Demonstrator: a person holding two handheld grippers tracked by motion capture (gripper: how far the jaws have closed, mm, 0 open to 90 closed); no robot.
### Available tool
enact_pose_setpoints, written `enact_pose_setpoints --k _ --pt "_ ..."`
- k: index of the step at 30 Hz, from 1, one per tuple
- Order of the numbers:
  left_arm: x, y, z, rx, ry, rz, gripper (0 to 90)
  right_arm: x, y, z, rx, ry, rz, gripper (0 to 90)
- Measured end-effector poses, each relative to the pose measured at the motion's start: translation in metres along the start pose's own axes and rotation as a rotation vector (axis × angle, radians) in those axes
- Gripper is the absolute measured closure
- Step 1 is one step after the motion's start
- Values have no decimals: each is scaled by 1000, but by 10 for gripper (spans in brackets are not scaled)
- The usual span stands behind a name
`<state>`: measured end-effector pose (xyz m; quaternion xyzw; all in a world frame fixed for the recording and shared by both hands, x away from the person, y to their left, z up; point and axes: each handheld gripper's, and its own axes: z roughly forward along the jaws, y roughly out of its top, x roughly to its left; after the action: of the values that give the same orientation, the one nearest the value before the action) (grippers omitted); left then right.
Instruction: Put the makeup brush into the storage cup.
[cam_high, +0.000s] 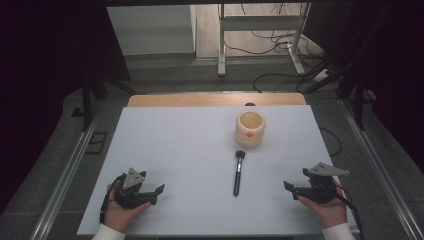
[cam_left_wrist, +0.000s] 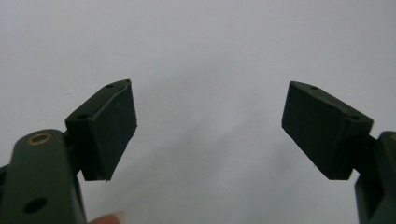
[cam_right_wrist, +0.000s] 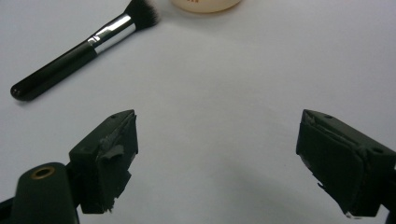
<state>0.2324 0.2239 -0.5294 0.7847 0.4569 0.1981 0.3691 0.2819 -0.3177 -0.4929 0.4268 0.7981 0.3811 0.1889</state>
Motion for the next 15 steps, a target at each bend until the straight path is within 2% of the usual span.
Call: enact_pose_setpoints --k 7,9,11,15 --pt "0 1 2 4 1 1 184 0 2 -1 10 -13 13 127" --pt "0 1 3 5 3 -4 184 2 4 -2 11 -13 0 162" --pt "-1 1 3 6 4 -4 184 6 7 -2 13 -29 -15 134" --pt "-2 1 3 5 5 -2 184 14 14 0 16 -32 44 108"
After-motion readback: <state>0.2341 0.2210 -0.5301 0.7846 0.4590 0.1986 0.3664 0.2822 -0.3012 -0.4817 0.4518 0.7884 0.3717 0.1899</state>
